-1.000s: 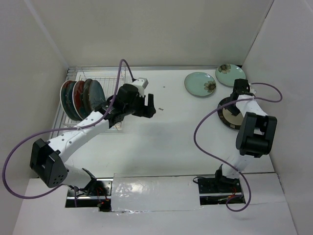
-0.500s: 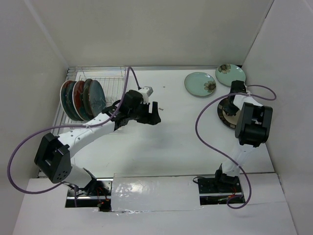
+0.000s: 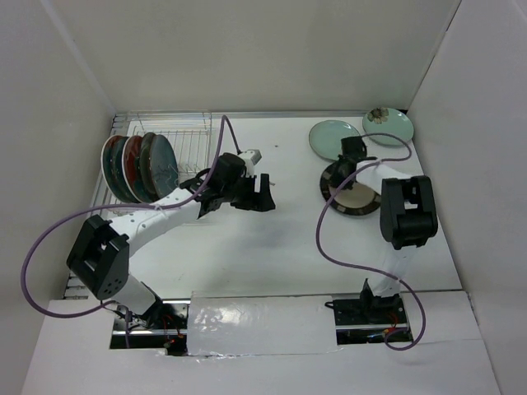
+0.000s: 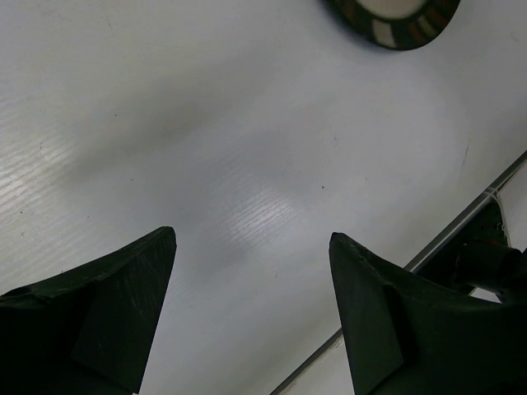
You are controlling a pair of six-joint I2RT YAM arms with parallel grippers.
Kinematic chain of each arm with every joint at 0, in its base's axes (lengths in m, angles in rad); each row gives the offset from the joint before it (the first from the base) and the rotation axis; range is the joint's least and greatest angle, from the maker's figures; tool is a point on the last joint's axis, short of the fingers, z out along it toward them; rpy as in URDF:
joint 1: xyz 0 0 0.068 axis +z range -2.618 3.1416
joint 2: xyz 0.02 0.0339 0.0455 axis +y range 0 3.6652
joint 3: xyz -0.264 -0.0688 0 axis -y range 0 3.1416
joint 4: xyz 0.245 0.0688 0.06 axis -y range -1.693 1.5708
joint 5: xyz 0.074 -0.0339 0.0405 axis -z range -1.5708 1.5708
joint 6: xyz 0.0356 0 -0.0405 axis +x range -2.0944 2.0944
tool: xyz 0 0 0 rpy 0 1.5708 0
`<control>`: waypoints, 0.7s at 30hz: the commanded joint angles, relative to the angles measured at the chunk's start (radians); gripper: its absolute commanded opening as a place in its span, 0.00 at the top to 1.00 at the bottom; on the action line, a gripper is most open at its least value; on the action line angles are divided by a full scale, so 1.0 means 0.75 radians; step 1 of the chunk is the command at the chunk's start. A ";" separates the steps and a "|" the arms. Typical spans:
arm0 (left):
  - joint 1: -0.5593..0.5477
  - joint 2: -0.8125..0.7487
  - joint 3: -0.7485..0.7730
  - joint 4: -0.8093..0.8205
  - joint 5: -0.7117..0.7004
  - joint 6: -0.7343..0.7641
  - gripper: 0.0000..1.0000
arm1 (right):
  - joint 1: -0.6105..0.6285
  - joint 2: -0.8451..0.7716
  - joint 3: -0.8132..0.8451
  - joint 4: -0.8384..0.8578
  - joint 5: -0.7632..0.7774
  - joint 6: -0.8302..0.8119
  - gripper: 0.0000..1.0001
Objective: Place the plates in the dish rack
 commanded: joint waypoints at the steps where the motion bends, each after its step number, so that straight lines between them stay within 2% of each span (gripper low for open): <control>1: -0.004 0.009 -0.010 0.054 0.039 -0.039 0.13 | 0.155 0.096 -0.120 -0.137 -0.325 0.088 0.80; 7: 0.043 0.009 -0.104 0.117 0.069 -0.128 0.13 | 0.349 0.012 -0.051 -0.125 -0.390 0.151 0.80; 12: 0.096 0.067 -0.159 0.187 0.135 -0.217 0.13 | 0.494 -0.086 0.049 -0.206 -0.403 0.180 0.79; 15: 0.111 0.128 -0.160 0.252 0.167 -0.253 0.13 | 0.539 -0.198 0.062 -0.233 -0.331 0.194 0.79; 21: 0.111 0.283 -0.133 0.393 0.251 -0.359 0.13 | 0.509 -0.360 0.158 -0.386 -0.221 0.123 0.74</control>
